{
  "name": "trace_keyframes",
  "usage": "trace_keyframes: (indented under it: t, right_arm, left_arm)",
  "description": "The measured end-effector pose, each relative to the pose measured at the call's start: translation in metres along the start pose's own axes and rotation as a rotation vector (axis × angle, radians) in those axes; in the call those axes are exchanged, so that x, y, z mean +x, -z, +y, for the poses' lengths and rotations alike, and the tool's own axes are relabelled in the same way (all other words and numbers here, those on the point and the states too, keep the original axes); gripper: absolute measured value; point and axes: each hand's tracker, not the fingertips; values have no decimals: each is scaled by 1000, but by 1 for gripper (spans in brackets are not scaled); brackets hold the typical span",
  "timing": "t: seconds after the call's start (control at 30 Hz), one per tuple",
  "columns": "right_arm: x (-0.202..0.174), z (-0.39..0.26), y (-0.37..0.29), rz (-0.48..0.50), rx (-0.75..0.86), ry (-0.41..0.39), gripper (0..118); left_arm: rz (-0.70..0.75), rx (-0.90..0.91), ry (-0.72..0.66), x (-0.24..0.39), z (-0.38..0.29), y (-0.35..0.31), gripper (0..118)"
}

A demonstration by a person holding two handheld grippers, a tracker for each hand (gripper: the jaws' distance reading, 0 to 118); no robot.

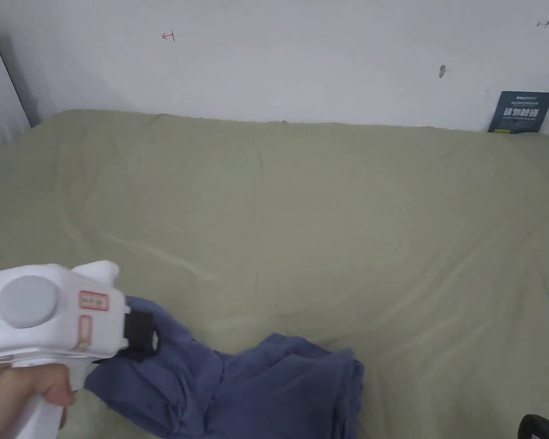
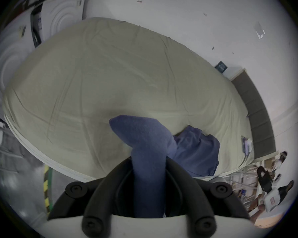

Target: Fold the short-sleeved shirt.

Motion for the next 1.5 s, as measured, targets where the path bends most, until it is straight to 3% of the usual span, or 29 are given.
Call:
trace_keyframes:
  t: [0.1,0.2,0.27,0.37,0.4,0.43,0.5,0.63,0.8,0.87,0.9,0.97,1.2,1.5]
  right_arm:
    - [9,-2,-4,-3,5,13,1]
    - [17,-3,-8,-6,11,34,1]
    - [21,-5,-11,-13,16,41,1]
    - [29,-7,-15,-28,12,55,1]
    - [31,-8,-17,-32,13,62,1]
    - [34,-9,-19,-36,10,69,1]
    - [37,-11,-23,-46,9,83,1]
    - [43,-10,-31,-67,15,99,1]
    - [47,-9,-26,-74,12,111,1]
    - [45,-9,-21,-73,2,107,1]
    - [44,-10,-20,-70,0,103,1]
    - [39,-10,-17,-64,-6,94,1]
    - [25,-14,-11,-45,-41,76,1]
    - [24,-12,-11,-73,-61,76,1]
  left_arm:
    - [70,-34,73,48,0,9,13]
    - [145,-52,252,96,-10,37,14]
    - [117,-81,226,122,-17,58,14]
    - [132,-130,295,164,-30,97,15]
    - [158,-138,330,176,-34,111,21]
    - [183,-119,369,191,-41,125,39]
    - [171,-122,400,207,-50,154,118]
    - [153,-126,406,222,-58,169,115]
    - [-70,-89,273,194,-35,104,111]
    - [-163,-36,230,165,-27,84,104]
    - [-210,-14,220,153,-24,75,80]
    - [-303,-5,129,126,-20,71,0]
    - [-675,-110,-37,89,-30,126,0]
    - [-713,-241,-51,101,-54,224,0]
